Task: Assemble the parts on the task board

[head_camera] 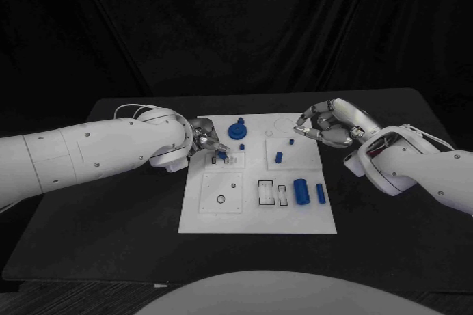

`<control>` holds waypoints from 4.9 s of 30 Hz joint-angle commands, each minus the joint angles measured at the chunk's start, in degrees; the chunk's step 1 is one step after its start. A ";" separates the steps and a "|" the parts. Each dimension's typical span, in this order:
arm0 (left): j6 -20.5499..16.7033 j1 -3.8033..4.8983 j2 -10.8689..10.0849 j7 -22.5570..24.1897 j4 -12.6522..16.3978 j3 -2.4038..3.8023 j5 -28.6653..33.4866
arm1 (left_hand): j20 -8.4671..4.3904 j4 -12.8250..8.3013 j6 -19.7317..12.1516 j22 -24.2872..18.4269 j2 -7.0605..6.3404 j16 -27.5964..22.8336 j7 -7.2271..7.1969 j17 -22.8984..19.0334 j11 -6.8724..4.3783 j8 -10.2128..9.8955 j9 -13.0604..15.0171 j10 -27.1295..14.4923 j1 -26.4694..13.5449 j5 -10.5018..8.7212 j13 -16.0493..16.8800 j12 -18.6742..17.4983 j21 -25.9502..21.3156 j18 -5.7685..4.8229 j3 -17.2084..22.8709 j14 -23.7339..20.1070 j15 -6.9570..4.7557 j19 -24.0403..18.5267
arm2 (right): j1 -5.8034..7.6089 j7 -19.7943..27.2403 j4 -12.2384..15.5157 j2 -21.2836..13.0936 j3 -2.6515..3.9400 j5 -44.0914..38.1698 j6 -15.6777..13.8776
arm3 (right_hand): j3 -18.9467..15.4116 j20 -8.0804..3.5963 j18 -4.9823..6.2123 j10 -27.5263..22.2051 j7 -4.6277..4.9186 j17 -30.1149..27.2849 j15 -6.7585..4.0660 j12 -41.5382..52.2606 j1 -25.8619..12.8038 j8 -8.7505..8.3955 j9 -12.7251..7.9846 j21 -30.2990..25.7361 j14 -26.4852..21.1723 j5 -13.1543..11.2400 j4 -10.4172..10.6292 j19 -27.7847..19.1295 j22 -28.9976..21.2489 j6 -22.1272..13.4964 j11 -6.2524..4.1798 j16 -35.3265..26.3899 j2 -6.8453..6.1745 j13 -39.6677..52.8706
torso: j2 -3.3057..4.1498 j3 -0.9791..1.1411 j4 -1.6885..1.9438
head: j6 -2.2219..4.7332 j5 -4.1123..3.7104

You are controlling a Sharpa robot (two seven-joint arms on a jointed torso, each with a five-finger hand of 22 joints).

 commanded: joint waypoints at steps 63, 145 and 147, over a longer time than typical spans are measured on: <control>3.02 -0.62 -0.18 0.26 -0.05 0.04 -0.01 | -0.25 8.72 -0.35 11.48 -2.99 0.76 -0.50 15.23 -0.16 -2.82 3.36 6.29 -2.97 -6.91 15.13 0.14 -0.62 -0.73 -2.08 6.16 -0.37 0.59 | -0.29 -1.15 -0.14 0.07 0.04 -0.04 0.18 | -0.11 0.08 -1.08 5.86 0.01 15.92 0.30 0.95 -1.03 0.88 0.34 -1.02 6.26 1.34 0.43 -0.37 10.99 -0.76 0.19 1.42 1.04 15.46 | 0.00 0.02 -0.01 | -0.01 0.04; 4.75 -0.79 0.90 1.33 -0.85 0.04 0.78 | -1.09 7.56 0.51 11.50 -2.14 0.76 -1.70 15.23 -1.18 0.64 8.07 6.29 -0.25 -4.99 15.13 0.14 -0.72 -0.75 -1.11 6.16 -1.24 0.70 | -0.68 -2.16 -0.54 0.30 0.04 -0.04 0.80 | 0.25 0.12 -0.96 5.86 0.04 15.92 0.33 0.95 -0.40 0.96 0.18 -1.55 6.26 1.75 0.28 -0.64 10.84 -0.97 0.21 1.42 1.29 15.46 | -0.01 0.00 -0.04 | -0.01 -0.04; 4.97 -0.79 0.89 0.98 -0.85 0.04 0.78 | -1.09 7.61 0.65 11.51 -2.12 0.76 -1.74 15.23 -1.21 0.75 8.13 6.29 -0.26 -5.10 15.13 0.14 -0.68 -0.75 -1.16 6.16 -1.25 0.72 | -0.68 -2.19 -0.52 0.29 0.04 -0.04 0.81 | 0.25 0.12 -0.96 5.86 0.04 15.92 0.33 0.95 -0.40 0.96 0.18 -1.55 6.26 1.75 0.28 -0.64 10.84 -0.97 0.21 1.42 1.29 15.46 | 0.00 0.00 -0.05 | -0.01 -0.05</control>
